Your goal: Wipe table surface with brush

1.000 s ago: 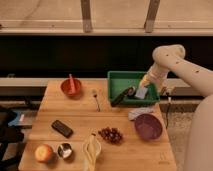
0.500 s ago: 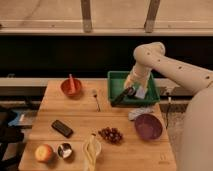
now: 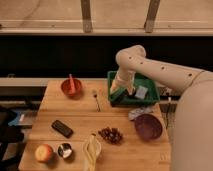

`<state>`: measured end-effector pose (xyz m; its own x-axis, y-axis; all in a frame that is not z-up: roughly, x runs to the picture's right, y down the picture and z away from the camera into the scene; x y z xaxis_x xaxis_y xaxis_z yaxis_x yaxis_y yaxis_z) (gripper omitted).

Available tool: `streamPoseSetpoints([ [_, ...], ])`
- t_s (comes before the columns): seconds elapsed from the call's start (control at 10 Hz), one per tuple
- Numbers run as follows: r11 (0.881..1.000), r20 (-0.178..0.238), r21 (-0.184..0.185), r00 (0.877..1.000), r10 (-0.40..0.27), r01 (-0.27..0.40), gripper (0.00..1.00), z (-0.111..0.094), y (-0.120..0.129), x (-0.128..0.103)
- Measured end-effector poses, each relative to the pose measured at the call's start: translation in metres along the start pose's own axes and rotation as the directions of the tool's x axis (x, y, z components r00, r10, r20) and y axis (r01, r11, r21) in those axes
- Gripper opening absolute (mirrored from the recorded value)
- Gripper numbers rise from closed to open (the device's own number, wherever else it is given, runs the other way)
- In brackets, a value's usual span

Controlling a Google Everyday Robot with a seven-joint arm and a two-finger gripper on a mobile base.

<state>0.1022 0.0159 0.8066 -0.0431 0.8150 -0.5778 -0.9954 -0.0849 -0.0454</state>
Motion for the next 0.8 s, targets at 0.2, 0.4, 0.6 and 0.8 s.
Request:
streamPoseSetpoints([
  [0.2, 1.0, -0.012, 0.02, 1.0, 0.015, -0.015, 0.69, 0.012, 0.0, -0.016],
  [0.4, 0.999, -0.036, 0.044, 0.999, 0.031, -0.03, 0.69, 0.03, -0.001, -0.03],
  [0.6, 0.995, -0.057, 0.074, 0.996, 0.071, -0.066, 0.69, 0.052, -0.007, -0.038],
  [0.8, 0.99, -0.068, 0.095, 0.991, 0.115, -0.109, 0.69, 0.061, -0.019, -0.044],
])
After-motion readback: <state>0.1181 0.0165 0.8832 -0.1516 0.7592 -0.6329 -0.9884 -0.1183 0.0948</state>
